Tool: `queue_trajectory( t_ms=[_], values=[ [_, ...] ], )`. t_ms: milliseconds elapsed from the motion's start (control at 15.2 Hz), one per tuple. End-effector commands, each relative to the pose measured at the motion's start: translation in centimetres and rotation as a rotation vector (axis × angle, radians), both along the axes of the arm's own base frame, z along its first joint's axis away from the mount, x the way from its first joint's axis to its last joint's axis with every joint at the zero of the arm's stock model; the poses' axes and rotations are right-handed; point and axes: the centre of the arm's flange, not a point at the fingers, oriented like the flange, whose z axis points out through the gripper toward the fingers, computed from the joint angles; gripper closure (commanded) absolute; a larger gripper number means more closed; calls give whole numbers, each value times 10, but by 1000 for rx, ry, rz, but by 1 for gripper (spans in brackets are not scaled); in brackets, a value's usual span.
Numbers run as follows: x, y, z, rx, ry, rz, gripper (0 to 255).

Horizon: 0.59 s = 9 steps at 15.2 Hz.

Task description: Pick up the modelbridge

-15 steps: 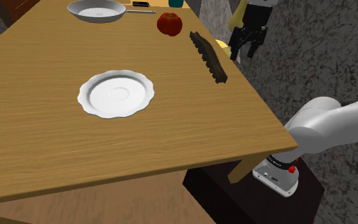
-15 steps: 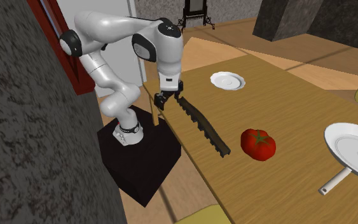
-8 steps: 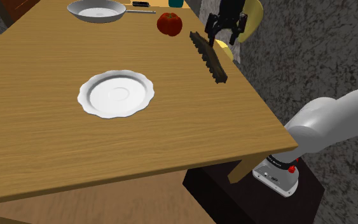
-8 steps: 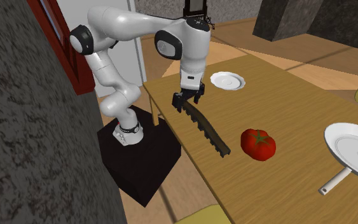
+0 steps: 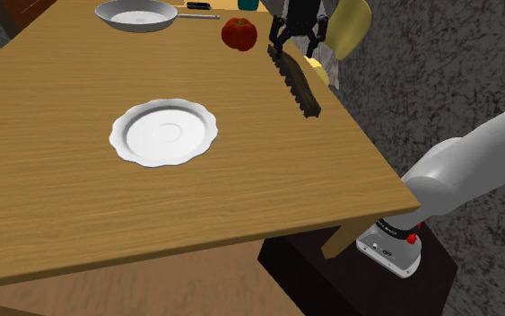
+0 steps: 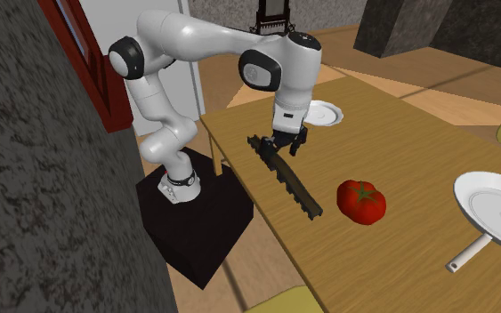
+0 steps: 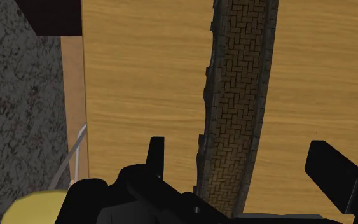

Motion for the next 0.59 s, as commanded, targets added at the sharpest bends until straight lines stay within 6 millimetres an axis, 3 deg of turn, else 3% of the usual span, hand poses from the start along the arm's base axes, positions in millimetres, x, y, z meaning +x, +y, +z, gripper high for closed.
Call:
queue_trajectory(
  t_ms=[0,264,330,528],
  values=[
    [1,0,-10,-1,-1,-2,0],
    [1,0,-24,-1,-1,-2,0],
    [2,0,-24,-1,-1,-2,255],
    [2,0,-24,-1,-1,-2,255]
  ],
)
